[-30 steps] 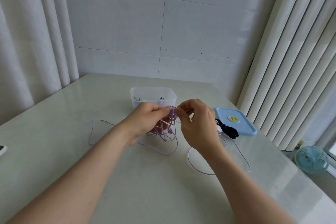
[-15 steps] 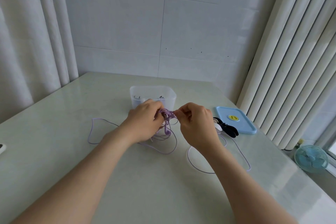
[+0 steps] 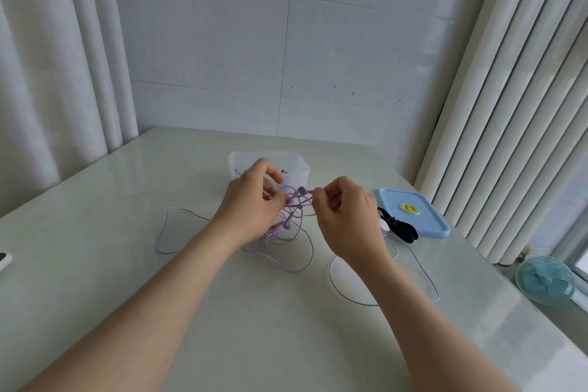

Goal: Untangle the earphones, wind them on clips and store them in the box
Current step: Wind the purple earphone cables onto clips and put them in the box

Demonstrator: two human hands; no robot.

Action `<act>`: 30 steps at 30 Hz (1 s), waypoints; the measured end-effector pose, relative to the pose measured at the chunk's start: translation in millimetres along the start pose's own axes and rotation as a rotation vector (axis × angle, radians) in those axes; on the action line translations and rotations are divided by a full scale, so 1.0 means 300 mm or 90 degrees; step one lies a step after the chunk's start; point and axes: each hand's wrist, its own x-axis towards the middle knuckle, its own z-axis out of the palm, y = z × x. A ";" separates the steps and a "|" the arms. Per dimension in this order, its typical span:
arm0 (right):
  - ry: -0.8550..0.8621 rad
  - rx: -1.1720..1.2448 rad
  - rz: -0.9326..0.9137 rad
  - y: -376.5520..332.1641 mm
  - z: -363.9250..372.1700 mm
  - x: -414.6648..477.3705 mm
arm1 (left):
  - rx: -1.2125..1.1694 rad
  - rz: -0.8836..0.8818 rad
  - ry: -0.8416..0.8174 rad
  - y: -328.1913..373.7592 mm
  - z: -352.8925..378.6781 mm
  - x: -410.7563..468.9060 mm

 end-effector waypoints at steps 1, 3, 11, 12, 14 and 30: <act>0.006 -0.010 0.007 0.001 0.000 0.002 | 0.005 0.024 -0.005 0.005 0.001 -0.003; 0.018 -0.018 0.011 0.004 -0.001 0.007 | 0.014 0.044 -0.021 0.012 0.002 -0.007; 0.012 -0.001 -0.023 0.001 0.003 0.004 | 0.030 0.086 -0.035 0.024 0.023 -0.019; 0.006 0.004 -0.028 -0.002 0.001 0.003 | 0.046 0.100 -0.025 0.020 0.024 -0.018; -0.011 0.013 -0.042 -0.003 0.001 -0.001 | 0.078 0.127 -0.014 0.007 0.026 -0.015; -0.161 0.178 0.021 0.004 -0.021 0.009 | -0.133 0.026 -0.089 0.014 -0.008 -0.005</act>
